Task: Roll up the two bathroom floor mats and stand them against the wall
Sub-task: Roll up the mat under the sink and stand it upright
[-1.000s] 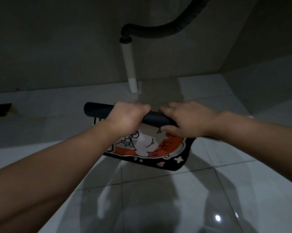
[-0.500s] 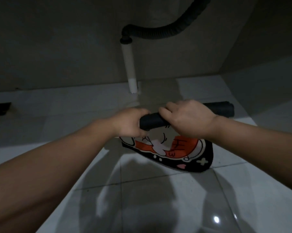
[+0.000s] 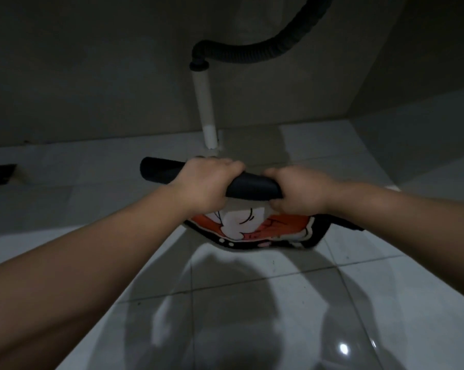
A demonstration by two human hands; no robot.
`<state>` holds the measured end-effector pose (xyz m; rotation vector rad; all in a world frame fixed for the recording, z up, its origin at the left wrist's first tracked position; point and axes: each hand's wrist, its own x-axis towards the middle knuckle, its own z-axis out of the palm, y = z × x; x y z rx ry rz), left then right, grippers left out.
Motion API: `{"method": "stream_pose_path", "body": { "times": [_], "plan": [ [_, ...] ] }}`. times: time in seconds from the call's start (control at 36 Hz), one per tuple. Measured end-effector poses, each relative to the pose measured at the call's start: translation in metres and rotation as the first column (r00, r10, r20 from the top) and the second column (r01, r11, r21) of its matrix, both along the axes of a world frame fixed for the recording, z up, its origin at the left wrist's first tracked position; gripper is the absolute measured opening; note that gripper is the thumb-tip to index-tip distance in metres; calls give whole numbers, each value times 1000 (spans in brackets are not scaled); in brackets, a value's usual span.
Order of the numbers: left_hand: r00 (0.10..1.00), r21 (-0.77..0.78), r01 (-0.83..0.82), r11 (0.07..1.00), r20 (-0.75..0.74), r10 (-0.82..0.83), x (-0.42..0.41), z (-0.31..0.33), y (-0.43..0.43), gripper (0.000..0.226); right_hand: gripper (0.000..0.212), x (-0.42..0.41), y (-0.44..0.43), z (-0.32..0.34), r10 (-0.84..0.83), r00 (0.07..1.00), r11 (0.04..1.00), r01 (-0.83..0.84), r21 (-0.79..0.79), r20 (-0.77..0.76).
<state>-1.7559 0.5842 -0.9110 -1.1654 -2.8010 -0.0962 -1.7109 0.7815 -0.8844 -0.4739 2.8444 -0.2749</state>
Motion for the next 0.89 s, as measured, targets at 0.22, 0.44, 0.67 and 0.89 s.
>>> {"method": "stream_pose_path", "body": {
  "times": [0.22, 0.44, 0.67, 0.89],
  "plan": [
    [880, 28, -102, 994, 470, 77, 3, 10, 0, 69, 37, 7, 6, -14, 389, 769, 914, -254, 316, -507],
    [984, -75, -14, 997, 174, 27, 9, -4, -1, 31, 58, 2, -4, -4, 191, 974, 966, -165, 197, -124],
    [999, 22, 13, 1000, 42, -14, 8, -7, 6, 42, 36, -7, -3, 1, -18, 980, 998, 28, -49, 196],
    [892, 9, -109, 994, 442, 94, -5, -2, 5, 74, 42, 4, 1, -19, 316, 828, 940, -207, 271, -463]
  ]
}}
